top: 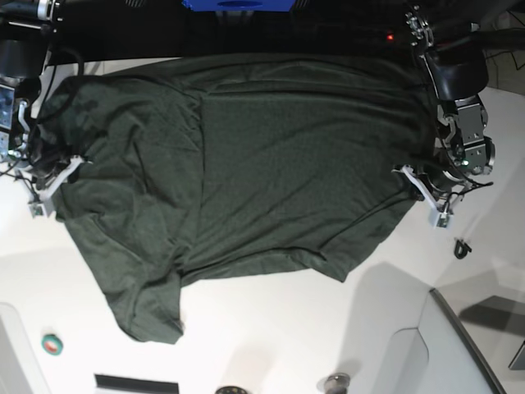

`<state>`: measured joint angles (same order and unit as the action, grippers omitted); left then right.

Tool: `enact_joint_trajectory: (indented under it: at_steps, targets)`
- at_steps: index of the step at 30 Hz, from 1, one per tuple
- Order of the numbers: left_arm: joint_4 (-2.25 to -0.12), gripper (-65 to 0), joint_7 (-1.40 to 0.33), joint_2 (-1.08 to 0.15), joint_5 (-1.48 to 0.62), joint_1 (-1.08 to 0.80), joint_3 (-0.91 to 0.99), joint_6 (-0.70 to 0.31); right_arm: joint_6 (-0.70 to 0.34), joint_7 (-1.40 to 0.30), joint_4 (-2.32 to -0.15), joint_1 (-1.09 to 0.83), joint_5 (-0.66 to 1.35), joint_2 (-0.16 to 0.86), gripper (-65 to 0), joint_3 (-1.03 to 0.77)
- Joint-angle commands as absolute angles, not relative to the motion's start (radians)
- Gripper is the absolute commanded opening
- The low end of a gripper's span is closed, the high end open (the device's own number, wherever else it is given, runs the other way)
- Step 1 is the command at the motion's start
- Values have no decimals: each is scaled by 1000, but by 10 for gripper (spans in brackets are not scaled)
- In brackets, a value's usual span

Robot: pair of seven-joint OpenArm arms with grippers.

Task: Layout the t-shirt on the table in an organized manner, then fold the t-shirt properly
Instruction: 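Pull the held shirt edges apart with both grippers to smooth it, then release the shirt with both grippers and raise them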

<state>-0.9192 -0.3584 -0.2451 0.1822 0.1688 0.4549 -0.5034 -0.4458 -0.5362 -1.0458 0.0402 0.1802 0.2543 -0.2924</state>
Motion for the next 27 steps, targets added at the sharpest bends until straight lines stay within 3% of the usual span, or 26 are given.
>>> enact_joint_trajectory:
  at_steps: [1, 11, 21, 27]
  targets:
    - [-915, -650, -352, -265, 191, 183, 456, -475, -441, -559, -1047, 44, 166, 266, -584, -294]
    - [-763, -650, -300, -266, 193, 300, 456, -463, -441, -559, -1040, 81, 165, 266, -584, -291]
    - [-760, -650, -300, -262, 193, 348, 456, -461, -441, -512, -846, 226, 163, 289, -584, -291]
    - [-774, -650, -306, -262, 188, 354, 463, -461, -441, -516, -888, 239, 74, 286, -584, -298]
